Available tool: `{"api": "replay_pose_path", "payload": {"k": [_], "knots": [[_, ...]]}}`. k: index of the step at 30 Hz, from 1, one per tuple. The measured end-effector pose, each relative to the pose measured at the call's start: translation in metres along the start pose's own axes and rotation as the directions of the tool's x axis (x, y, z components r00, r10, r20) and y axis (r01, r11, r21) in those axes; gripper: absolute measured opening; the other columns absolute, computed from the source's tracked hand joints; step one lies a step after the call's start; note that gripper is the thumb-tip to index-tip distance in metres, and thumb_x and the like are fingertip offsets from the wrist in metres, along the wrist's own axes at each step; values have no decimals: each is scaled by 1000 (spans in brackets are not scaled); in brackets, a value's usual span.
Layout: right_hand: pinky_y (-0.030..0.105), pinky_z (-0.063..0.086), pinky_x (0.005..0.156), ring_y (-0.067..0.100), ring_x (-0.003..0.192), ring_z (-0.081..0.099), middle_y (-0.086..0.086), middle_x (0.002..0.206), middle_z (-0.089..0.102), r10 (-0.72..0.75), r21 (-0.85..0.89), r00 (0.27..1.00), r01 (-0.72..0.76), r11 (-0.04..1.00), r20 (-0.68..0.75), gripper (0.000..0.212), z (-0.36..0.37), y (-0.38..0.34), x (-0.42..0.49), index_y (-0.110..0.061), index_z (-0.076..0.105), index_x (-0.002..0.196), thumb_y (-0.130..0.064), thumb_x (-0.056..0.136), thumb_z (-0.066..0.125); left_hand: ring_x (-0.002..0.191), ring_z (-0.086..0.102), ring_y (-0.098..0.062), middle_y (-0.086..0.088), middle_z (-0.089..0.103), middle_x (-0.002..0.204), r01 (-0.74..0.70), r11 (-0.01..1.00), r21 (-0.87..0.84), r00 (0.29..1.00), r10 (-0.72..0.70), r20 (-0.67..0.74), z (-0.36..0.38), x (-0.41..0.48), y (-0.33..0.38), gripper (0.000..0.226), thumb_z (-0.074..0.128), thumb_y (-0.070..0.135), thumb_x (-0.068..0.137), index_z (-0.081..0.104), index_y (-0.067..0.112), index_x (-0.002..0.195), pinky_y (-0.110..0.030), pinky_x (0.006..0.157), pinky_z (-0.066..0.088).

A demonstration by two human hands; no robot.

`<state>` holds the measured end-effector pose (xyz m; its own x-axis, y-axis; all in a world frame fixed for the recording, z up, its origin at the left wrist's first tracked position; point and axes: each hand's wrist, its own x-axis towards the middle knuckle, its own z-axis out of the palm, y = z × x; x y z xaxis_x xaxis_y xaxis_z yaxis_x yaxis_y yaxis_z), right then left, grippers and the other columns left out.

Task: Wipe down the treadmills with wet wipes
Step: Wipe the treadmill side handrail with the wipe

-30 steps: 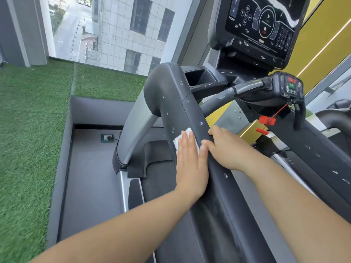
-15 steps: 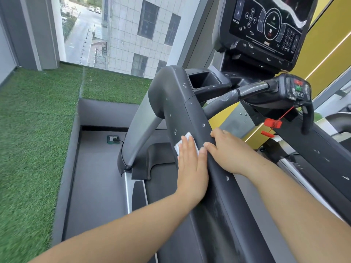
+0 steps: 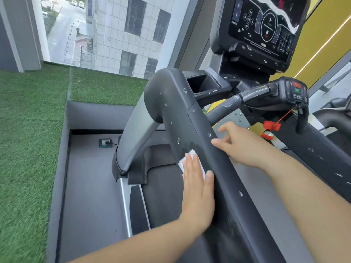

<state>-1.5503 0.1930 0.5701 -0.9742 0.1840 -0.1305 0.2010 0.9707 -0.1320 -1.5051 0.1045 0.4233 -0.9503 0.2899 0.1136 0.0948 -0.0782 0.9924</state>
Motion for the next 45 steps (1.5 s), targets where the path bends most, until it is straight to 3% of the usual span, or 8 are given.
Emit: {"api": "replay_pose_path", "payload": {"k": [5, 11, 17, 23, 26, 29, 40, 45], "knots": [[31, 43, 81, 18, 105, 54, -5, 118, 57, -24, -32, 1000, 25, 999, 8, 70, 5, -21, 18, -27, 26, 144, -53, 87, 58, 130, -28, 10, 30, -21, 142, 73, 994, -79, 995, -78, -63, -10, 42, 7, 56, 21, 33, 104, -12, 27, 148, -19, 113, -11], [34, 40, 96, 20, 128, 44, -1, 143, 45, 20, -133, 999, -13, 991, 49, 74, 8, -25, 30, -19, 22, 149, -54, 91, 52, 125, -31, 15, 35, -25, 139, 140, 976, -168, 989, -145, -17, -5, 10, 3, 53, 19, 32, 104, -18, 36, 142, -17, 111, -12], [34, 40, 93, 21, 126, 45, 1, 139, 48, 8, -184, 998, 2, 983, 55, 68, 6, -28, 28, -16, 27, 147, -51, 92, 51, 139, -20, 3, 32, -14, 142, 248, 936, -250, 961, -269, -55, -15, 42, 6, 53, 17, 32, 104, -11, 31, 149, -20, 110, -8], [35, 40, 91, 23, 123, 47, 3, 138, 48, 7, -190, 999, 2, 982, 46, 60, 8, -28, 27, -14, 35, 139, -50, 93, 50, 130, -24, 15, 44, -22, 132, 251, 915, -317, 962, -272, -21, -8, 7, 4, 54, 18, 34, 104, -14, 38, 147, -17, 106, -9], [35, 41, 91, 23, 124, 47, 3, 138, 48, 2, -184, 999, 5, 983, 42, 59, 8, -28, 26, -15, 35, 139, -50, 93, 50, 141, -17, 0, 25, -19, 150, 309, 915, -259, 945, -325, -21, -15, 32, 1, 51, 13, 30, 104, -7, 23, 151, -26, 116, -5], [34, 40, 89, 23, 123, 47, 3, 137, 49, 6, -155, 999, 1, 988, 45, 60, 7, -26, 26, -17, 33, 141, -50, 93, 50, 142, -10, 2, 27, -13, 152, 385, 852, -354, 905, -423, -34, -21, 49, 1, 54, 15, 44, 102, -7, 36, 150, -36, 119, -1], [31, 38, 81, 22, 121, 47, 2, 138, 47, 17, -129, 997, -8, 992, 70, 63, 6, -24, 30, -20, 28, 143, -52, 93, 50, 140, -10, 7, 31, -12, 152, 354, 840, -410, 914, -403, -35, -26, 66, -3, 53, 15, 51, 100, -6, 43, 148, -37, 119, 0], [32, 39, 87, 21, 125, 45, 1, 142, 44, 9, -121, 997, 0, 993, 72, 65, 6, -23, 30, -22, 27, 144, -53, 92, 50, 135, -18, 13, 37, -18, 145, 274, 885, -376, 952, -306, -25, -17, 33, -5, 52, 16, 45, 101, -11, 43, 146, -25, 115, -7]]}}
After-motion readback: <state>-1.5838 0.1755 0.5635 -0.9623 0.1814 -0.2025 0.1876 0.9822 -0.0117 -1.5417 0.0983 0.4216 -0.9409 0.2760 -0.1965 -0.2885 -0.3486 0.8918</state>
